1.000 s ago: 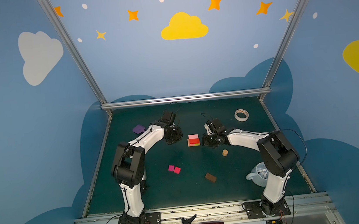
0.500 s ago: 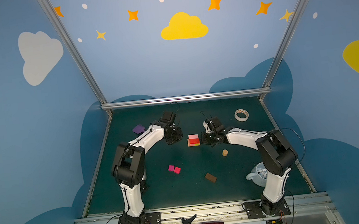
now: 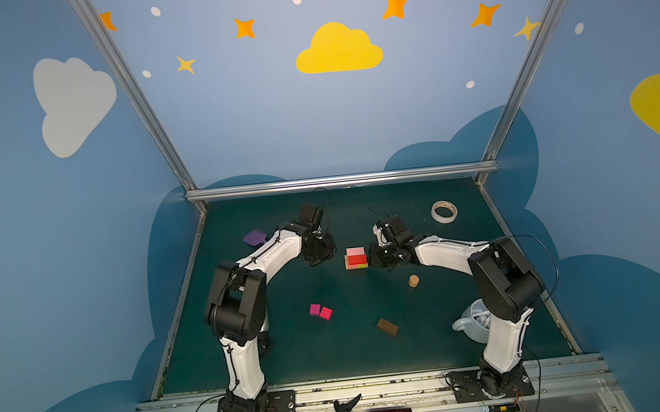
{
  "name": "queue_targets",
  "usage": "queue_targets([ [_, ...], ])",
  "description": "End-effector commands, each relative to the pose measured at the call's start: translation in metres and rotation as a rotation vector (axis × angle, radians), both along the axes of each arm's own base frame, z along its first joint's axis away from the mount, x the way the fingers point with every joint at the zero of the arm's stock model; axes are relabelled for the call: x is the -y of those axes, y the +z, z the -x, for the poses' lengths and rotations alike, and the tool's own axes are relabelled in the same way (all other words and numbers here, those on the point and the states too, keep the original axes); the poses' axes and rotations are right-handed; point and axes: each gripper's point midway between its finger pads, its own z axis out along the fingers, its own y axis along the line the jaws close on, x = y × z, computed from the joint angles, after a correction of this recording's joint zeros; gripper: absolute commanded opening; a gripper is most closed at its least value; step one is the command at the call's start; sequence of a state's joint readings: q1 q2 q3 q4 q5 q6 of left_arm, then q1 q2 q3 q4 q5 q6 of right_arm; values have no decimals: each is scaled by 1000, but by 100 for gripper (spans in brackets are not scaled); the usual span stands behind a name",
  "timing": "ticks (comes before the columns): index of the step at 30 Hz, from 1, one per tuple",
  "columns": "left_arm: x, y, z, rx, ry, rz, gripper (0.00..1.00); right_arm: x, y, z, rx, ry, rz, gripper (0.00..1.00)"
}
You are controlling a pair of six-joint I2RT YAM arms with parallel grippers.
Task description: Build the wood block tower
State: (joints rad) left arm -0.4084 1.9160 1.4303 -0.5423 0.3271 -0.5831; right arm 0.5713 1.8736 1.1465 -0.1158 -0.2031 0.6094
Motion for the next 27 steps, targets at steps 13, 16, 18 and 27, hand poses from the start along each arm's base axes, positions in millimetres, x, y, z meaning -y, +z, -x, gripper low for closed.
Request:
queue_targets([
  [13, -1, 0, -1, -4, 1, -17, 4, -12, 9, -8, 17, 8, -21, 0],
  [16, -1, -1, -1, -6, 1, -19, 4, -11, 9, -8, 17, 7, -17, 0],
  [18, -1, 0, -1, -5, 0, -19, 4, -9, 9, -7, 18, 2, -10, 0],
  [27, -7, 10, 0, 15, -4, -51, 4, 5, 28, -2, 62, -27, 20, 0],
])
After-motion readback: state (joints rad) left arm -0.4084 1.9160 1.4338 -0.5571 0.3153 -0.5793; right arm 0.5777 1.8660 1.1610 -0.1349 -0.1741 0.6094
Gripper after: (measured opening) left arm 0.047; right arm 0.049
